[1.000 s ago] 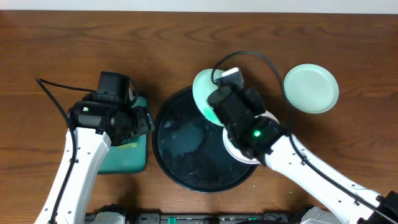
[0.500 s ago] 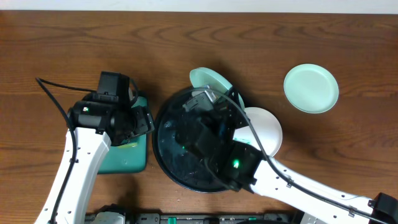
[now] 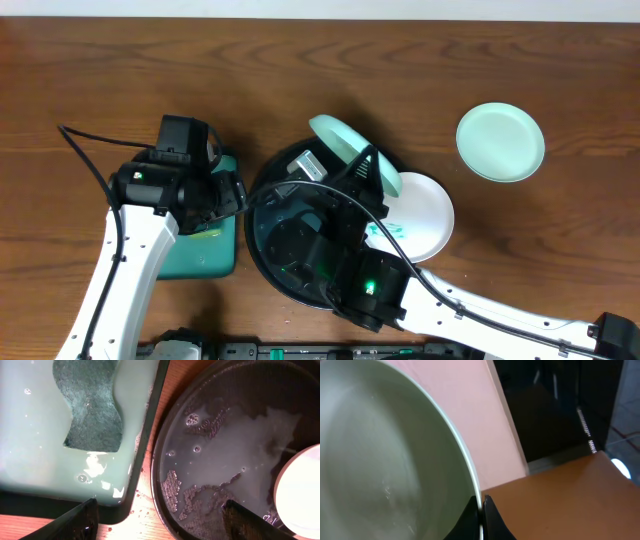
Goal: Clean dirty plates on tray and stack at the side
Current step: 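Lift the scrubbed plate off the black tray with the right gripper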
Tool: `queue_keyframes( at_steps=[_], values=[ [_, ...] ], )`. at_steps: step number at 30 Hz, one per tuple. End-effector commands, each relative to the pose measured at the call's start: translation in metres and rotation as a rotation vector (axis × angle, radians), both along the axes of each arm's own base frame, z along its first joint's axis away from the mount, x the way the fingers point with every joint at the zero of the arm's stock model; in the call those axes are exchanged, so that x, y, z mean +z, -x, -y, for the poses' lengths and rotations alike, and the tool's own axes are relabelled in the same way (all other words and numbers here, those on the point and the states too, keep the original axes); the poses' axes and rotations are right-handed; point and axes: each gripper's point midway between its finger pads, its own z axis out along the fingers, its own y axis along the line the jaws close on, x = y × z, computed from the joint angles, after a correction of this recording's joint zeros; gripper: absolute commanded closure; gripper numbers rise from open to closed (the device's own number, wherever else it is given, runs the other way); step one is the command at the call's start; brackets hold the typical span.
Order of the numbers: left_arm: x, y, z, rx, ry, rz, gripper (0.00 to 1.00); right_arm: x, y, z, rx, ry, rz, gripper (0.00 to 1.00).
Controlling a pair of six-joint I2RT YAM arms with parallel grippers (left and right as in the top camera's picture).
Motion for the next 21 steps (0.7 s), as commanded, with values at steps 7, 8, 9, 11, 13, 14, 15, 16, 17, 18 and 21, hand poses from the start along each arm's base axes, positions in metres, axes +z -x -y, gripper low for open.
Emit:
queue_keyframes(
  at_steps=[7,8,9,11,13,14,15,16,17,18,21],
  values=[
    [-0.003,0.002,0.000,-0.004,-0.005,-0.013,0.21,0.010,0.004,0.009,-0.045,0.033,0.015,0.99],
    [-0.003,0.002,0.000,-0.004,-0.005,-0.013,0.21,0.010,0.004,0.009,-0.045,0.033,0.015,0.99],
    [-0.003,0.002,0.000,-0.004,-0.005,-0.013,0.21,0.010,0.004,0.009,-0.045,0.033,0.015,0.99],
    [-0.003,0.002,0.000,-0.004,-0.005,-0.013,0.21,0.010,0.004,0.009,-0.045,0.029,0.016,0.99],
    [-0.003,0.002,0.000,-0.004,-0.005,-0.013,0.21,0.011,0.004,0.008,-0.045,-0.016,0.033,0.99],
    [-0.003,0.002,0.000,-0.004,-0.005,-0.013,0.21,0.012,0.004,0.006,-0.043,-0.041,0.042,0.99],
    [-0.003,0.002,0.000,-0.004,-0.005,-0.012,0.21,0.012,0.005,0.004,-0.036,-0.043,0.043,0.99],
    [-0.003,0.002,0.000,-0.004,-0.005,-0.012,0.21,0.011,0.006,0.002,-0.027,-0.021,0.032,0.99],
    [-0.003,0.002,0.000,-0.004,-0.005,-0.013,0.21,0.011,0.006,0.002,-0.026,-0.002,0.024,0.99],
    [-0.003,0.002,0.000,-0.004,-0.005,-0.013,0.21,0.011,0.003,0.005,-0.037,0.005,0.021,0.99],
    [-0.003,0.003,0.000,-0.004,-0.005,-0.014,0.21,0.016,-0.012,0.020,-0.097,-0.129,0.074,0.99]
  ],
)
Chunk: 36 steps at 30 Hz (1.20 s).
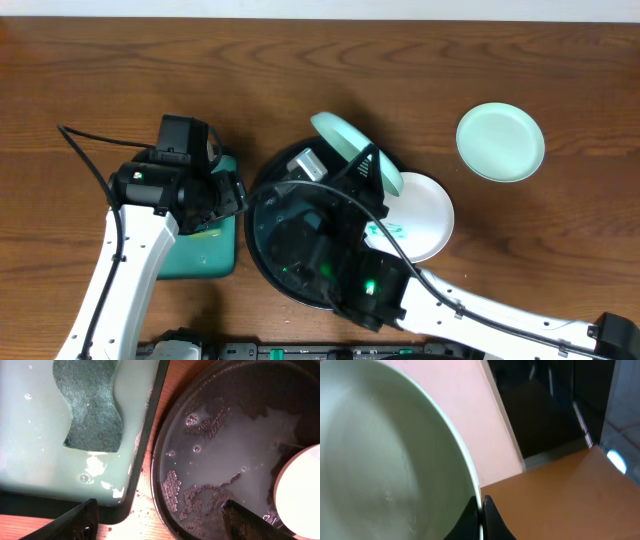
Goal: Clean dirty plates on tray and stack at the side
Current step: 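Lift the scrubbed plate off the black tray with the right gripper, then carry the plate right and lower it onto the cleaned plate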
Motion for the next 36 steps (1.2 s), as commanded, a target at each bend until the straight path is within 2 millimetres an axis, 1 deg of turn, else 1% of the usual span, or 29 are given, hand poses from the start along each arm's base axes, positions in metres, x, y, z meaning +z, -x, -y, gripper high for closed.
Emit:
queue_keyframes(
  at_steps=[1,3,4,6,8,9,11,13,14,17,19,20,21,22,23,24,25,26,27,28,29,30,31,32,33,34,36],
  values=[
    [-0.003,0.003,0.000,-0.004,-0.005,-0.014,0.21,0.007,-0.010,0.014,-0.053,-0.087,0.039,0.99],
    [-0.003,0.003,0.000,-0.004,-0.005,-0.014,0.20,0.004,-0.009,0.006,-0.009,-0.013,-0.005,0.99],
    [-0.004,0.003,0.000,-0.004,-0.005,-0.014,0.21,0.003,-0.011,0.004,0.003,-0.016,-0.010,0.99],
    [-0.003,0.003,0.000,-0.004,-0.005,-0.014,0.21,0.003,-0.017,0.003,0.021,-0.093,0.008,0.99],
    [-0.003,0.003,0.000,-0.004,-0.005,-0.014,0.21,-0.005,-0.021,-0.007,0.084,-0.125,-0.016,0.99],
    [-0.003,0.003,0.000,-0.004,-0.005,-0.014,0.21,-0.011,-0.022,-0.014,0.131,-0.137,-0.042,0.99],
    [-0.003,0.003,0.000,-0.004,-0.005,-0.014,0.21,-0.030,-0.023,-0.031,0.238,-0.186,-0.118,0.99],
    [-0.003,0.003,0.000,-0.004,-0.005,-0.014,0.21,-0.057,-0.019,-0.051,0.355,-0.265,-0.242,0.99],
    [-0.003,0.003,0.000,-0.004,-0.005,-0.014,0.21,-0.072,-0.015,-0.060,0.405,-0.334,-0.316,0.99],
    [-0.003,0.003,0.000,-0.004,-0.005,-0.014,0.21,-0.117,0.006,-0.089,0.549,-0.540,-0.609,0.99],
    [-0.003,0.003,0.000,-0.004,-0.005,-0.014,0.21,-0.135,0.018,-0.100,0.609,-0.656,-0.771,0.99],
    [-0.003,0.003,0.000,-0.005,-0.005,-0.014,0.21,-0.138,0.017,-0.099,0.604,-0.691,-0.804,0.99],
    [-0.003,0.003,0.000,-0.004,-0.005,-0.014,0.21,-0.140,0.007,-0.088,0.542,-0.714,-0.780,0.99],
    [-0.003,0.003,0.000,-0.004,-0.005,-0.014,0.20,-0.138,-0.009,-0.068,0.433,-0.719,-0.699,0.99],
    [-0.003,0.003,0.000,-0.005,-0.005,-0.014,0.21,-0.131,-0.026,-0.041,0.306,-0.696,-0.584,0.99],
    [-0.003,0.003,0.000,-0.005,-0.005,-0.014,0.21,-0.121,-0.038,-0.012,0.187,-0.644,-0.458,0.99],
    [-0.003,0.003,0.000,-0.005,-0.005,-0.014,0.21,-0.106,-0.047,0.015,0.079,-0.574,-0.325,0.99],
    [-0.003,0.003,0.000,-0.005,-0.005,-0.014,0.21,-0.087,-0.050,0.041,-0.023,-0.502,-0.190,0.99],
    [-0.004,0.003,0.000,-0.004,-0.005,-0.014,0.21,-0.067,-0.049,0.063,-0.116,-0.434,-0.060,0.99],
    [-0.003,0.003,0.000,-0.004,-0.005,-0.014,0.21,-0.047,-0.045,0.079,-0.195,-0.370,0.052,0.99],
    [-0.003,0.002,0.000,-0.004,-0.005,-0.013,0.21,-0.031,-0.040,0.090,-0.255,-0.316,0.134,0.99],
    [-0.003,0.002,0.000,-0.004,-0.005,-0.013,0.21,-0.022,-0.036,0.094,-0.291,-0.277,0.174,0.99],
    [-0.003,0.002,0.000,-0.004,-0.004,-0.012,0.21,-0.020,-0.037,0.093,-0.291,-0.252,0.159,0.99],
    [-0.003,0.002,0.000,-0.004,-0.004,-0.010,0.21,-0.024,-0.041,0.088,-0.263,-0.251,0.121,0.99],
    [-0.003,0.001,0.000,-0.004,-0.004,-0.009,0.21,-0.033,-0.046,0.077,-0.204,-0.262,0.055,0.99],
    [-0.003,0.001,0.000,-0.003,-0.004,-0.009,0.21,-0.050,-0.051,0.061,-0.113,-0.282,-0.050,0.99],
    [-0.003,0.002,0.000,-0.004,-0.004,-0.010,0.21,-0.091,-0.051,0.019,0.100,-0.373,-0.296,0.99]
  ],
)
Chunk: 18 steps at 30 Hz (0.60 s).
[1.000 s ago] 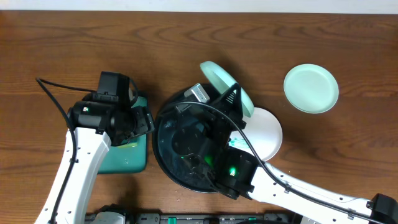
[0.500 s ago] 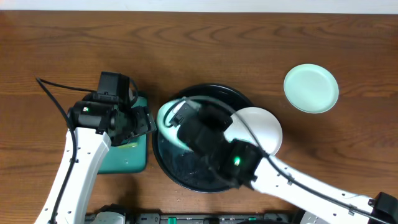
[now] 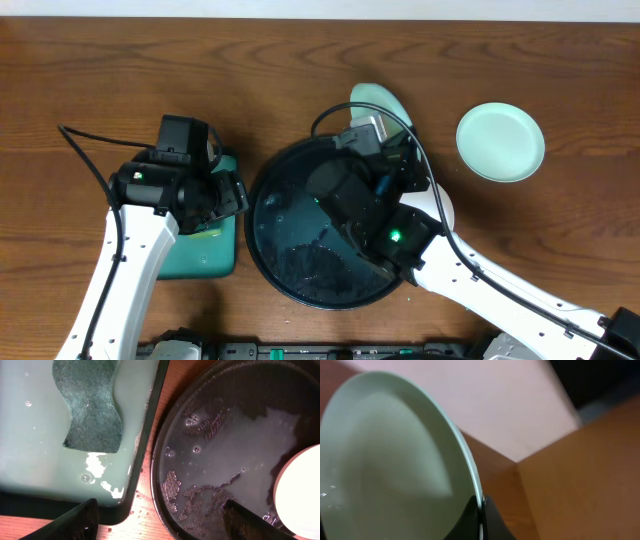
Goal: Clean dirty plates on tray and stack at the side
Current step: 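Carry the plate right and lower it onto the cleaned plate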
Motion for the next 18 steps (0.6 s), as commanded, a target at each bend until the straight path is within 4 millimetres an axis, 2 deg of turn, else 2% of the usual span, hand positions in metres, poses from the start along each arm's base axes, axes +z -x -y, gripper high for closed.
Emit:
queue_keyframes(
  at_steps=[1,3,4,5,7,9,10,12,15,16,18],
  values=[
    [-0.003,0.003,0.000,-0.004,-0.005,-0.016,0.21,-0.054,0.008,-0.064,0.347,-0.143,-0.296,0.99],
    [-0.003,0.003,0.000,-0.004,-0.005,-0.016,0.20,-0.083,0.028,-0.109,0.542,-0.385,-0.491,0.99],
    [-0.003,0.003,0.000,-0.004,-0.005,-0.016,0.21,-0.089,0.037,-0.126,0.602,-0.505,-0.567,0.99],
    [-0.003,0.003,0.000,-0.004,-0.005,-0.016,0.21,-0.093,0.044,-0.138,0.633,-0.608,-0.624,0.99],
    [-0.003,0.003,0.000,-0.004,-0.005,-0.015,0.21,-0.098,0.041,-0.144,0.583,-0.753,-0.656,0.99],
    [-0.003,0.003,0.000,-0.004,-0.005,-0.016,0.21,-0.105,0.026,-0.126,0.450,-0.770,-0.605,0.99],
    [-0.003,0.003,0.000,-0.004,-0.005,-0.016,0.21,-0.108,0.018,-0.110,0.368,-0.742,-0.561,0.99],
    [-0.003,0.003,0.000,-0.004,-0.005,-0.016,0.21,-0.108,0.003,-0.065,0.168,-0.641,-0.436,0.99],
    [-0.003,0.003,0.000,-0.004,-0.005,-0.015,0.21,-0.091,-0.006,0.003,-0.096,-0.489,-0.227,0.99],
    [-0.003,0.003,0.000,-0.004,-0.005,-0.014,0.21,-0.088,-0.006,0.016,-0.137,-0.453,-0.198,0.99],
    [-0.003,0.002,0.000,-0.004,-0.004,-0.011,0.21,-0.092,-0.008,0.025,-0.164,-0.458,-0.217,0.99]
  ],
)
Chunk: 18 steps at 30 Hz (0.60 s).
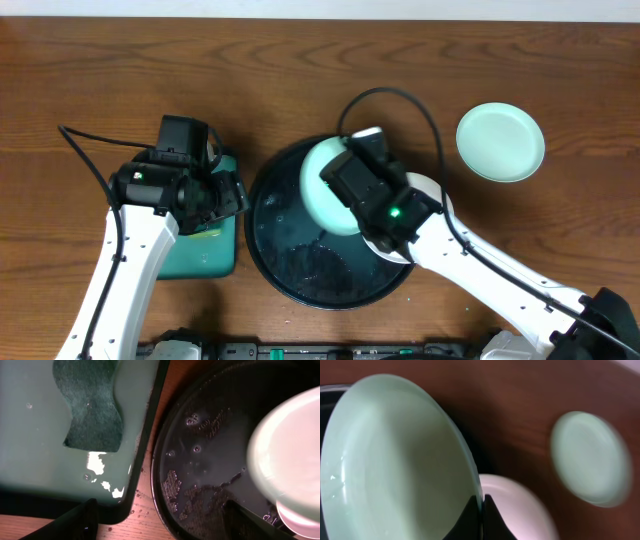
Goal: Clean dirty plates on tray and stack at the side
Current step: 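Carry the plate right and lower it onto the cleaned plate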
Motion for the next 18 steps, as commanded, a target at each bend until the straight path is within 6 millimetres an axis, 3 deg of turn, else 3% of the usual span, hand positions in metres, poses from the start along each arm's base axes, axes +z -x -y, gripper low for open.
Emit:
queue_keyframes(
  at_steps=[1,3,6,10,13,18],
  values=[
    [-0.002,0.000,0.000,-0.004,-0.003,-0.005,0.21,0.016,-0.016,0.036,-0.191,0.014,0.117,0.99],
    [-0.002,-0.001,0.000,-0.004,-0.002,0.002,0.20,0.002,-0.017,0.025,-0.158,-0.103,0.028,0.99],
    [-0.002,-0.002,0.000,-0.003,-0.002,0.005,0.21,-0.011,-0.021,-0.009,-0.063,-0.359,-0.107,0.99],
    [-0.002,-0.001,0.000,-0.004,-0.002,0.002,0.21,0.006,-0.036,-0.048,0.051,-0.702,-0.169,0.99],
    [-0.002,-0.001,0.000,-0.004,-0.002,0.002,0.21,0.019,-0.056,-0.038,-0.017,-0.842,-0.135,0.99],
    [-0.002,0.000,0.000,-0.004,-0.003,-0.005,0.21,0.024,-0.092,0.031,-0.239,-0.932,-0.048,0.99]
  ],
)
